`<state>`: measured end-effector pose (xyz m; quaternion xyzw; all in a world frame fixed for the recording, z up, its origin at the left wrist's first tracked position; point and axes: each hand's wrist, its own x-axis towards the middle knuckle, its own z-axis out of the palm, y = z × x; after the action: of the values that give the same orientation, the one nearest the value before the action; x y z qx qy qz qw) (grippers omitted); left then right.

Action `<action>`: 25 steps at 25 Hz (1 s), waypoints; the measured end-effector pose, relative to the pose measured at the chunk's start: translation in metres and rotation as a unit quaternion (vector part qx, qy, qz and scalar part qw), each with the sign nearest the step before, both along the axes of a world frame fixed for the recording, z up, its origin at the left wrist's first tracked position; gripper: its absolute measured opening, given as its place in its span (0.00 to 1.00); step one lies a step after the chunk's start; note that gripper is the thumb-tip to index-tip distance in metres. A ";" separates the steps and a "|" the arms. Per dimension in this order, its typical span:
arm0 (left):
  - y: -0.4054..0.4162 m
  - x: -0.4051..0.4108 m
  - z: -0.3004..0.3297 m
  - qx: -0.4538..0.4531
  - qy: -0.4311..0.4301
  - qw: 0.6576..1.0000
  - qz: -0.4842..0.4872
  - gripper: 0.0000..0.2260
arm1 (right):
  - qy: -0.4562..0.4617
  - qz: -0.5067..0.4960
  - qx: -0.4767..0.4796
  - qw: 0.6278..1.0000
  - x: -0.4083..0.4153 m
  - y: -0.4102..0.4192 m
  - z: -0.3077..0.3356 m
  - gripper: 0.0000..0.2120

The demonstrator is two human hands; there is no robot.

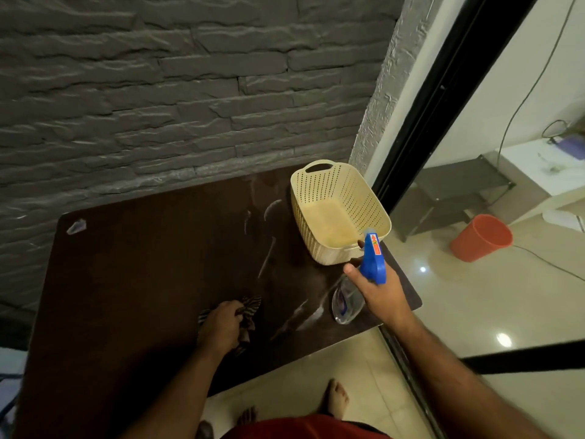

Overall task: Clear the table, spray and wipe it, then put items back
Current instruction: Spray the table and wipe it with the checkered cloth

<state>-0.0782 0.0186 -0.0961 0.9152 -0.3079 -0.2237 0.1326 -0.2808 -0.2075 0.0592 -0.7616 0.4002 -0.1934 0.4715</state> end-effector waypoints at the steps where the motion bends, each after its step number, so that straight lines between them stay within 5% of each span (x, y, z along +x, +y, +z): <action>1: -0.013 -0.006 0.004 -0.011 0.001 1.000 0.008 0.14 | 0.005 0.015 0.007 1.000 -0.005 -0.011 -0.001 0.10; 10: -0.143 -0.090 0.024 -0.093 0.042 0.993 0.059 0.15 | 0.041 0.130 0.006 0.991 -0.029 -0.089 -0.008 0.27; 17: -0.174 -0.125 0.017 -0.062 0.045 0.994 0.079 0.16 | 0.034 0.154 0.065 0.985 -0.039 -0.110 -0.016 0.17; 25: -0.176 -0.125 0.009 -0.062 0.068 0.993 0.077 0.24 | 0.052 0.171 0.077 0.981 -0.028 -0.112 -0.009 0.20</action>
<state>-0.2029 -0.1571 -0.0867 0.9088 -0.2404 -0.2552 0.2262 -0.3089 -0.3191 0.0505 -0.7892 0.3019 -0.0388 0.5334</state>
